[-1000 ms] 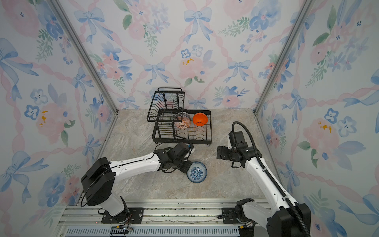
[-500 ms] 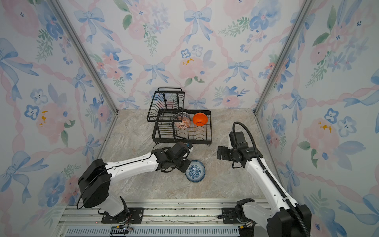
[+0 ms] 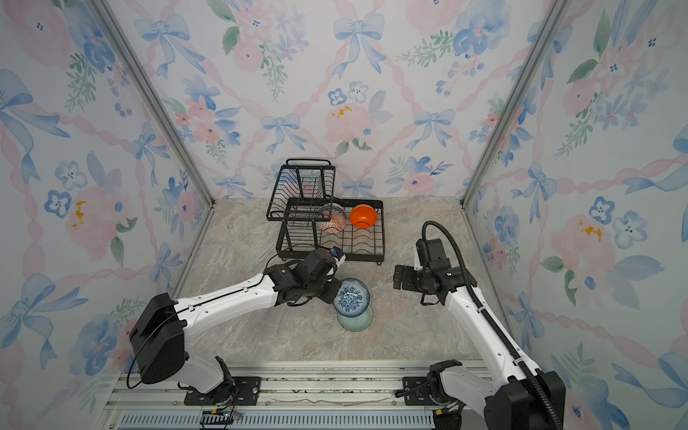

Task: Load bowls into a dish rack
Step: Pick up the bowl, then place the bowl in the dish rack.

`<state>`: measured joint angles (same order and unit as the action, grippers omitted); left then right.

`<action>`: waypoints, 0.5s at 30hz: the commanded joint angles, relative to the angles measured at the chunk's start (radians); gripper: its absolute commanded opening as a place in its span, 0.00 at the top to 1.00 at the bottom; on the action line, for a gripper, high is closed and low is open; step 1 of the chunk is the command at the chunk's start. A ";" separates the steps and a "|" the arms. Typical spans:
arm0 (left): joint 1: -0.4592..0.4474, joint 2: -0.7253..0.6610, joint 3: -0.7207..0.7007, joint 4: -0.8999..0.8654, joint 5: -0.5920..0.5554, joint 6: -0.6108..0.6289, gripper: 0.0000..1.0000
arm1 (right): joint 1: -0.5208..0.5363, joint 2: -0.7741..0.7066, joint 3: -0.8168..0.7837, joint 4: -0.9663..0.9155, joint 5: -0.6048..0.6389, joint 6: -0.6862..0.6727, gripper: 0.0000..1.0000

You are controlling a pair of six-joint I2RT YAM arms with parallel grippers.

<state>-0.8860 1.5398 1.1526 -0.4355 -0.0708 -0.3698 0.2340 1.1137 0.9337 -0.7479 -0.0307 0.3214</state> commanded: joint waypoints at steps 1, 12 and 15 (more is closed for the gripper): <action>0.026 -0.037 0.070 0.023 -0.037 0.021 1.00 | -0.013 -0.022 0.013 -0.004 -0.018 -0.016 0.03; 0.066 -0.038 0.135 0.044 -0.081 0.068 1.00 | -0.012 0.025 0.134 0.015 -0.055 -0.019 0.03; 0.081 -0.040 0.144 0.072 -0.088 0.069 1.00 | -0.005 0.050 0.160 0.036 -0.086 -0.005 0.03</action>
<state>-0.8204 1.5379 1.2610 -0.4332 -0.1394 -0.3153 0.2291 1.1389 1.0557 -0.7345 -0.0757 0.3073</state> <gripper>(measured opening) 0.048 0.967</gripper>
